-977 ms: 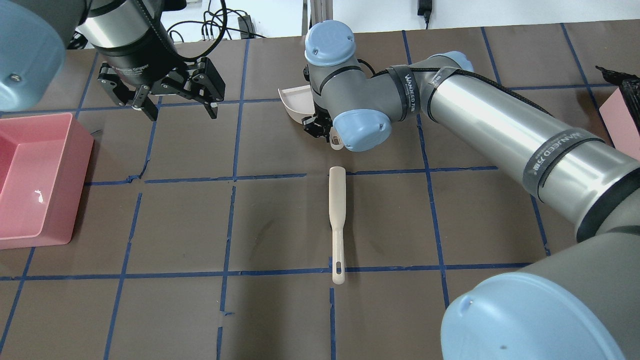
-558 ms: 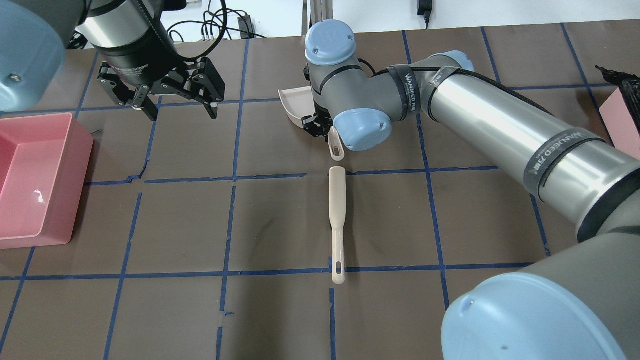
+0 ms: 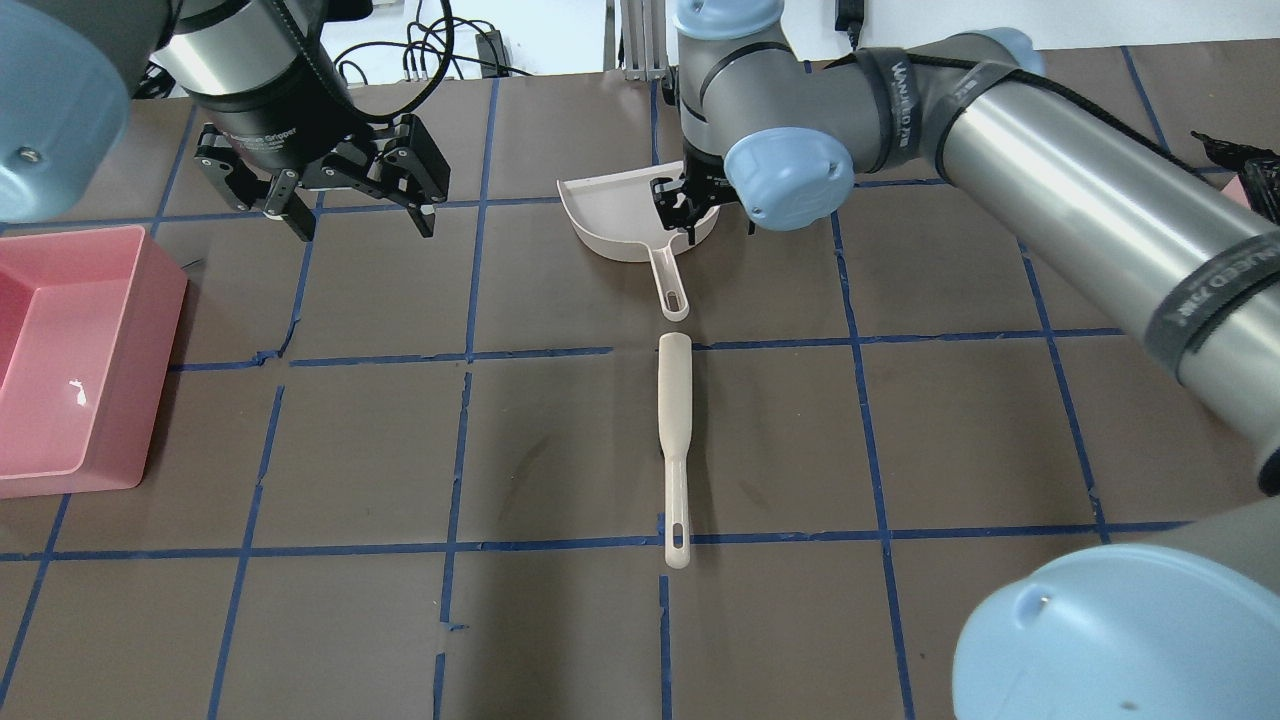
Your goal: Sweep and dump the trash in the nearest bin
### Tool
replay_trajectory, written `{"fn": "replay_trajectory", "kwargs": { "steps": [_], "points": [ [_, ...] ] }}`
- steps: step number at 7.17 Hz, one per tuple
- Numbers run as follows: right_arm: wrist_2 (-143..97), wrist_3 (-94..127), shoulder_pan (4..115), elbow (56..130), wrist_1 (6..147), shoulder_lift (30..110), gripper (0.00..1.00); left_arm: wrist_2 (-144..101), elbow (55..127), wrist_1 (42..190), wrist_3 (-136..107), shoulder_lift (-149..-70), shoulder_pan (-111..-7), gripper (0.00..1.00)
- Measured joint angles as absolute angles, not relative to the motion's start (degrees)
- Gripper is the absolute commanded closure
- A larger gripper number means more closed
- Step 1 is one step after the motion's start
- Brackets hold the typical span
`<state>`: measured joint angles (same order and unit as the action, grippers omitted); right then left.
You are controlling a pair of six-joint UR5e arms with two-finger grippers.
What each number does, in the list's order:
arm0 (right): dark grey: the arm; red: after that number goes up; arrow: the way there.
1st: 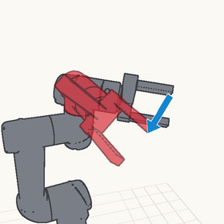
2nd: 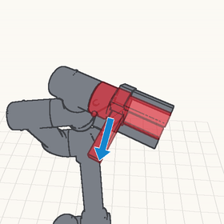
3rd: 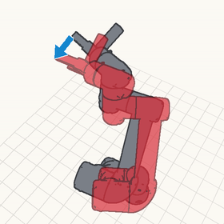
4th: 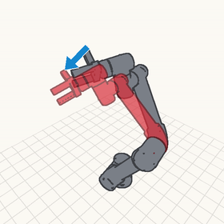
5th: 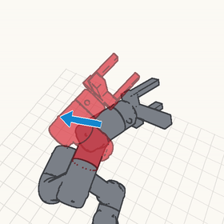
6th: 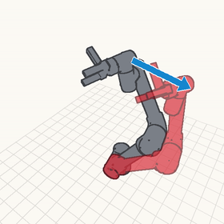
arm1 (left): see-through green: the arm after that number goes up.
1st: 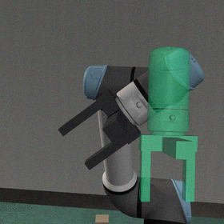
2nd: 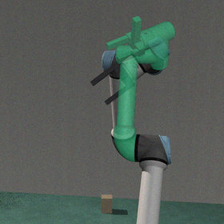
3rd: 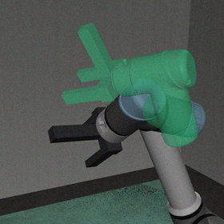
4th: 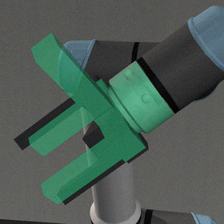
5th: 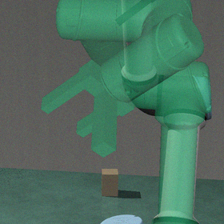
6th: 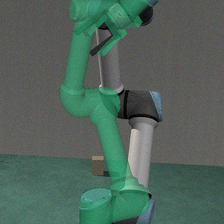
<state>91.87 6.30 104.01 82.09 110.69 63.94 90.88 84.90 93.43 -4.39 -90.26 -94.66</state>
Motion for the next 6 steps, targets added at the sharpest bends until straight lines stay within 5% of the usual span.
{"fn": "replay_trajectory", "kwargs": {
  "steps": [2,6],
  "points": [
    [90.10,2.13,99.57,82.03,102.19,69.60,0.05,90.88,84.95,93.43,-4.39,-90.26,-94.66,0.00],
    [89.88,-0.74,95.13,82.47,89.24,80.19,0.00,90.88,84.99,93.43,-4.39,-90.26,-94.66,0.00]
  ]
}}
